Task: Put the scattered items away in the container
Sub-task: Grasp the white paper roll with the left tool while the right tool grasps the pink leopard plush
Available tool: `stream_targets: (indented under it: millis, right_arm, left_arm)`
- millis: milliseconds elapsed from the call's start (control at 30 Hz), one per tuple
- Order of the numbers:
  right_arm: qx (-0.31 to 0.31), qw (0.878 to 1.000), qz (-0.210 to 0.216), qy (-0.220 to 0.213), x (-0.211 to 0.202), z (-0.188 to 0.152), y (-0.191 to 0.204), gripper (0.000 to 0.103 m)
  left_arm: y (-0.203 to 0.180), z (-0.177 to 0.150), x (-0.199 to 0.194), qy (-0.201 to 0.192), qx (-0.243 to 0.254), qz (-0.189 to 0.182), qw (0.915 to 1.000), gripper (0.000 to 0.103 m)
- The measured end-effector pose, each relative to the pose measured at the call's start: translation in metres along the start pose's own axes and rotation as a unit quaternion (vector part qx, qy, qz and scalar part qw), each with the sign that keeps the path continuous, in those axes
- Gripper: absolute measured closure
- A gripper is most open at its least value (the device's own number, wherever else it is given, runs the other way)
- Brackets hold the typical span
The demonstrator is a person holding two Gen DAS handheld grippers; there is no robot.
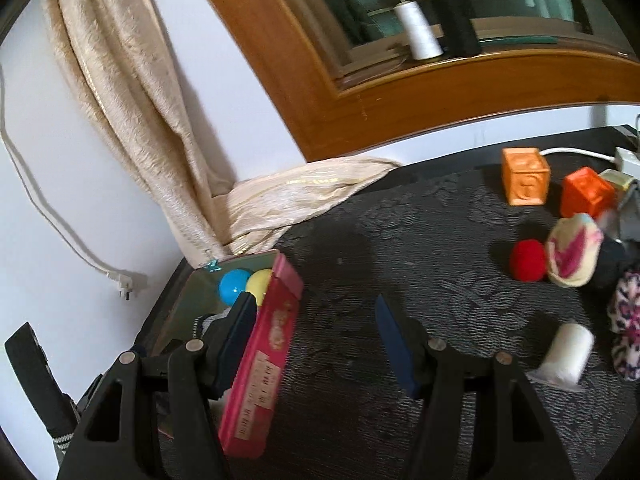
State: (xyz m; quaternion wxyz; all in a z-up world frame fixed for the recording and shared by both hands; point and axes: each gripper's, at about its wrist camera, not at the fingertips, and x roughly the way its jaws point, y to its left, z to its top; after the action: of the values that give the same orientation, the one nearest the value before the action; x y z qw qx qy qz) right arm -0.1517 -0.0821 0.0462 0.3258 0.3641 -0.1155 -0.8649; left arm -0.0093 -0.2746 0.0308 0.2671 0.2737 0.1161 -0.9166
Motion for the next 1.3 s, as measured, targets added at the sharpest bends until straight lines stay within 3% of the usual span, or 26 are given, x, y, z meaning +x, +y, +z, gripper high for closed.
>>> stream_targets:
  millis: [167,333,667,933,1300]
  right_arm:
    - [0.004,1.0,-0.02,-0.011,-0.022,-0.003,-0.024,0.037]
    - [0.015,0.997,-0.07,-0.028,-0.052,-0.012,-0.068,0.036]
    - [0.082,0.982,-0.156,-0.063,-0.101,-0.023,-0.163,0.035]
    - [0.106,0.975,-0.182,-0.077,-0.114,-0.029,-0.202,0.035]
    - [0.147,0.97,-0.173,-0.081,-0.12,-0.032,-0.221,0.035]
  left_arm:
    - [-0.015,0.001,-0.009,-0.005,0.014,-0.007,0.9999,0.021]
    - [-0.044,0.0,-0.017,-0.003,0.044,-0.028,0.9987,0.021]
    - [-0.129,-0.012,-0.023,0.026,0.108,-0.095,0.9892,0.021]
    - [-0.201,-0.034,-0.014,0.077,0.164,-0.149,0.9721,0.021]
    - [-0.274,-0.052,0.016,0.134,0.21,-0.212,0.945,0.021]
